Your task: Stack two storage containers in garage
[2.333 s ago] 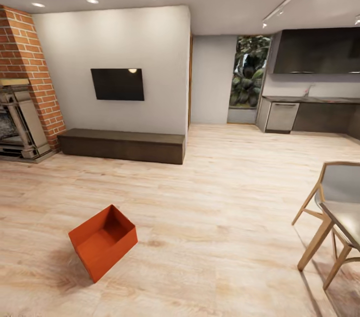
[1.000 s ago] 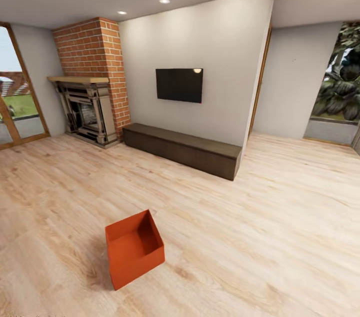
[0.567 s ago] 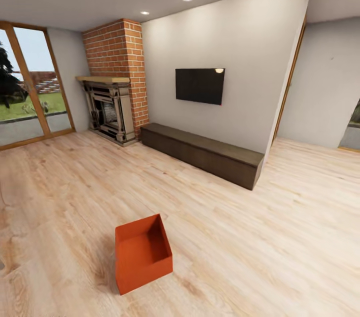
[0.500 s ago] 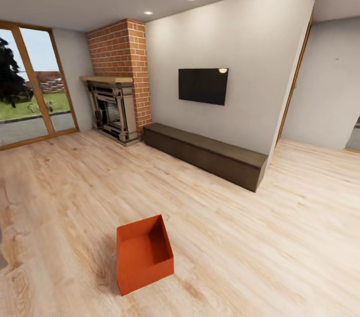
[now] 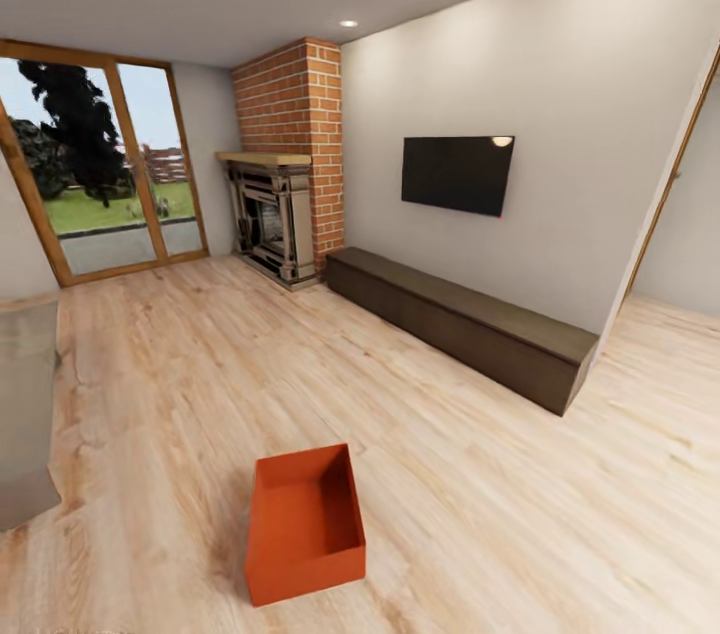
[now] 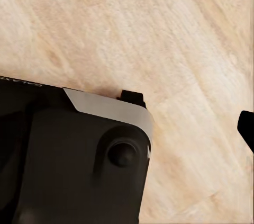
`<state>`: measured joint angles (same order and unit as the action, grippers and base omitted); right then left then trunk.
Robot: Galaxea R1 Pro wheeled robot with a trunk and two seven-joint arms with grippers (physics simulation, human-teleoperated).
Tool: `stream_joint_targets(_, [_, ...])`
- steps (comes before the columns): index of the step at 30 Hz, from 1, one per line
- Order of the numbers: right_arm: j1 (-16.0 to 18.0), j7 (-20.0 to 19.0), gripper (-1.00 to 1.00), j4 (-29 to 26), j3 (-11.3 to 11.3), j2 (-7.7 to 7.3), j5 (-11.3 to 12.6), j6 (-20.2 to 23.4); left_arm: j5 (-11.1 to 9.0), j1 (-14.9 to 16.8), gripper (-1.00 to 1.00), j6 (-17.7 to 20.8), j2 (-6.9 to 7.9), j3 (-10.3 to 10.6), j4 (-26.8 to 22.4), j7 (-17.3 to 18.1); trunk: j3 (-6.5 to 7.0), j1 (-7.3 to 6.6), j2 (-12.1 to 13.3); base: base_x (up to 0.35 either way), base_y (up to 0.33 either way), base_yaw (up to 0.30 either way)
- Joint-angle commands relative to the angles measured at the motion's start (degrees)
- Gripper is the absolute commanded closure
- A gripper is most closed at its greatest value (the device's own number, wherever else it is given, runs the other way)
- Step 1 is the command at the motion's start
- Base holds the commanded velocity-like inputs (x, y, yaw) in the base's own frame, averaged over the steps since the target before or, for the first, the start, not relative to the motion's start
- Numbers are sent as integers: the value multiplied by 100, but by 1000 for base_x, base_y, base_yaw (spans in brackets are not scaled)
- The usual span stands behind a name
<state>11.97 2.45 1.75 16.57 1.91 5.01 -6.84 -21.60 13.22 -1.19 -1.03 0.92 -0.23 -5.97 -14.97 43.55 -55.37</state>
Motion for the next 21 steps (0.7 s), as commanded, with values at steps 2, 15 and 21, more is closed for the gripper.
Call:
stream_joint_targets(2, [7, 10, -100, 19, 48, 2, 53, -35, -28, 5, -100, -12, -4, 11, 2, -18, -7, 3, -4, 269, -176, 300])
stream_joint_targets(15, [7, 12, -100, 19, 46, 2, 53, -44, -28, 5, -100, -28, -2, 6, 4, -18, -7, 3, -4, 271, -145, 220])
stream_joint_targets(21, [7, 60, -100, 13, 48, 4, 34, -40, -32, 5, -100, -30, -2, 5, 2, -18, -7, 3, -4, 265, -9, 7])
